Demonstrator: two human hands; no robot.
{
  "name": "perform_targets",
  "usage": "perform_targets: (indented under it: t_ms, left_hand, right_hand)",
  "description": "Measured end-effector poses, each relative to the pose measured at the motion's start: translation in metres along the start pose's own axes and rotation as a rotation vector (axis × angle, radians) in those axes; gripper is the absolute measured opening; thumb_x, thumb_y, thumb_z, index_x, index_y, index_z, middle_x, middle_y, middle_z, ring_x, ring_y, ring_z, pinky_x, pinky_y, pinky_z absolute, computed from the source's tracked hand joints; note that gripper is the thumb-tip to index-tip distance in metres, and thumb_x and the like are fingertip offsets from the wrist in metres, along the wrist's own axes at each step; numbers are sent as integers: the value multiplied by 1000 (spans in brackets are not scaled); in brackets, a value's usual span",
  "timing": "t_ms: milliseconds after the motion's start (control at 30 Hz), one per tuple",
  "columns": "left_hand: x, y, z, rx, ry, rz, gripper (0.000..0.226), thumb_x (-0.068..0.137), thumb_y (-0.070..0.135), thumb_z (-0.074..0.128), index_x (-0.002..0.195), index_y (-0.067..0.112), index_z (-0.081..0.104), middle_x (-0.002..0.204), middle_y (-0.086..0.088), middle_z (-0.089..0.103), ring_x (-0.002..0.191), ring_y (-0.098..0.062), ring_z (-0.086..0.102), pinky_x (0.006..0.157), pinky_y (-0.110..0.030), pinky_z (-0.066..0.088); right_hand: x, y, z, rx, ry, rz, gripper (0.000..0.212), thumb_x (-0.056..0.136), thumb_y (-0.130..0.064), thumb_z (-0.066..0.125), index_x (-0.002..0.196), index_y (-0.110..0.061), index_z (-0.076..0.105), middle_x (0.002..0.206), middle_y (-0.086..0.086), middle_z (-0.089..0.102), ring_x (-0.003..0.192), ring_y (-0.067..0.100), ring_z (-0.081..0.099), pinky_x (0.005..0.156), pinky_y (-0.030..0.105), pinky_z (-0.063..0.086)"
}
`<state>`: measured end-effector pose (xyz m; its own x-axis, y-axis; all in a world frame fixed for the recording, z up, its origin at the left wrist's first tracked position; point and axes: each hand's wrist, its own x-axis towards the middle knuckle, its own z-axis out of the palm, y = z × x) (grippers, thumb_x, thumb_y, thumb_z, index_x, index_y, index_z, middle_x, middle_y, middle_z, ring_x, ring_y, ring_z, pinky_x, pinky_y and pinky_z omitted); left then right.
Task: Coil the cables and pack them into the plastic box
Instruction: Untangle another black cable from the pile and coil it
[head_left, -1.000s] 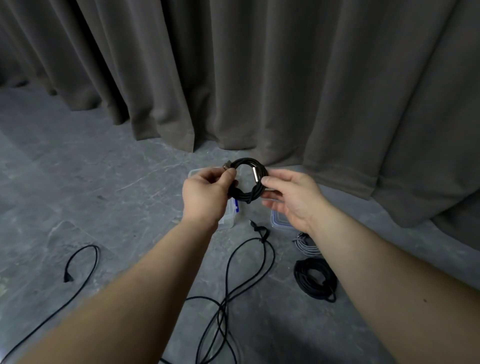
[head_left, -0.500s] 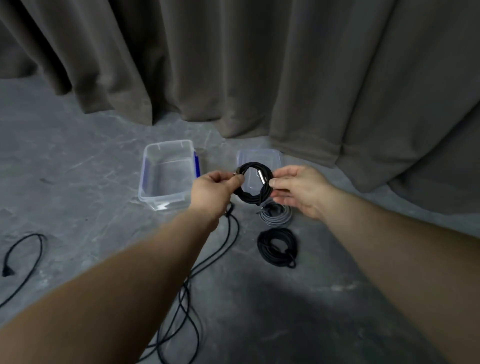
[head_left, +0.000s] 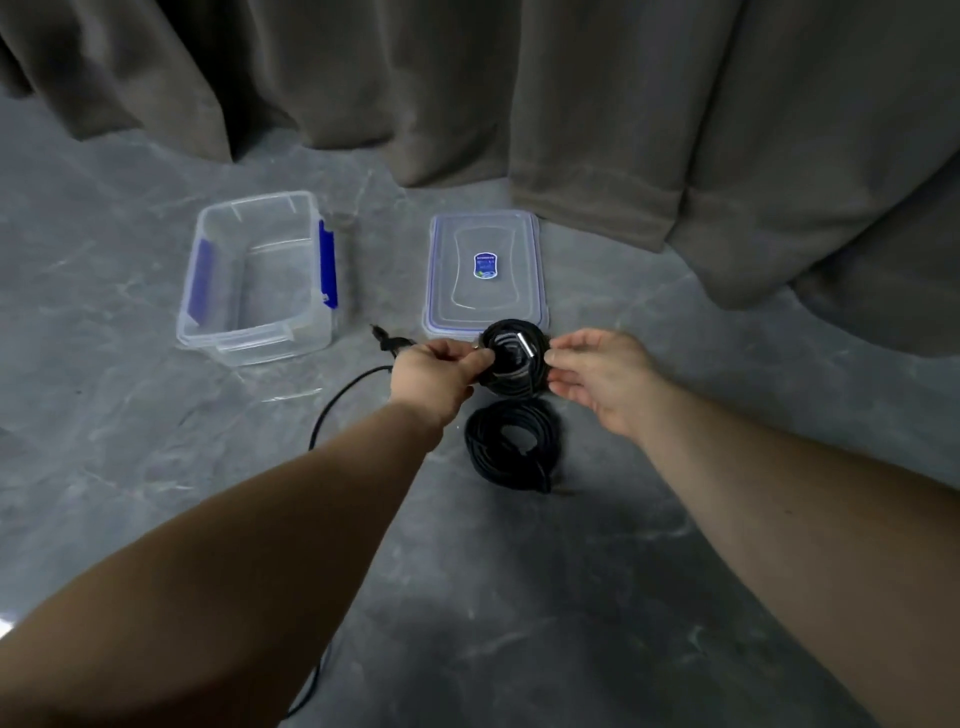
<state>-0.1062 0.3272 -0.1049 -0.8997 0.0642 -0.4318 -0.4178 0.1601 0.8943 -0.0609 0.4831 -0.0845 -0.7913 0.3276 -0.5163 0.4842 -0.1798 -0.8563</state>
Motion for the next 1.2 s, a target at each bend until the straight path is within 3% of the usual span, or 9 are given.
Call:
perform_targets:
  t_ms: [100,200,367,433,500,600,767,900,1200]
  left_hand:
    - [14,-11,13,-8,45,-33,15,82,10,76,73,11,64,67,-3,63,64,-17,56,54,-21,47]
    - [27,-17,23,-12,84,-50,18,81,11,77,70,12,64,65,-3,62,66,-20,55,56,-24,47]
    - [46,-21,29,26,150,-38,18,79,17,80,67,16,67,67,-2,67,67,-19,62,77,-33,54]
    - [47,-24,30,40,165,-33,19,78,17,80,66,17,66,69,1,69,71,-19,66,80,-31,54]
    - [47,-26,31,30,160,-29,20,80,16,79,65,17,66,68,2,68,69,-16,65,75,-28,52]
    - [45,-26,30,-5,108,-46,16,84,12,74,71,16,66,72,1,67,68,-11,63,68,-23,48]
    - [41,-26,28,-69,69,-33,21,86,-1,67,75,16,63,74,3,63,64,-4,58,59,-10,47]
    - [42,-31,30,-57,109,-57,15,85,5,71,76,14,63,76,0,64,70,-11,61,71,-22,49]
    - [42,-33,23,-51,128,-77,12,85,13,74,78,13,64,82,-4,68,82,-18,65,75,-26,49]
  right_hand:
    - [16,11,-4,5,-20,-5,16,87,3,61,91,-12,63,85,4,62,74,15,59,69,24,49]
    - [31,16,-6,-23,-28,-23,28,88,4,59,108,-15,63,99,1,63,79,12,60,70,24,48]
    - [46,27,2,-27,65,-97,35,86,12,56,118,-2,60,110,10,63,79,12,59,70,22,49]
    - [49,37,5,-133,106,-135,33,84,9,61,117,1,62,115,15,65,88,15,60,81,26,50]
    - [48,44,8,-216,112,-176,34,83,6,65,117,1,64,113,14,65,94,14,58,86,22,45]
    - [51,49,7,-246,117,-197,35,83,3,66,118,-2,64,104,8,62,90,13,58,80,17,42]
    - [56,57,7,-215,142,-213,39,83,4,65,120,-5,64,105,4,63,71,7,55,89,29,50]
    - [60,62,7,-192,137,-200,39,84,5,62,121,-6,63,108,5,64,84,17,60,97,41,50]
    - [63,67,5,-119,127,-176,38,85,4,62,119,-12,63,104,2,62,87,16,60,84,31,49]
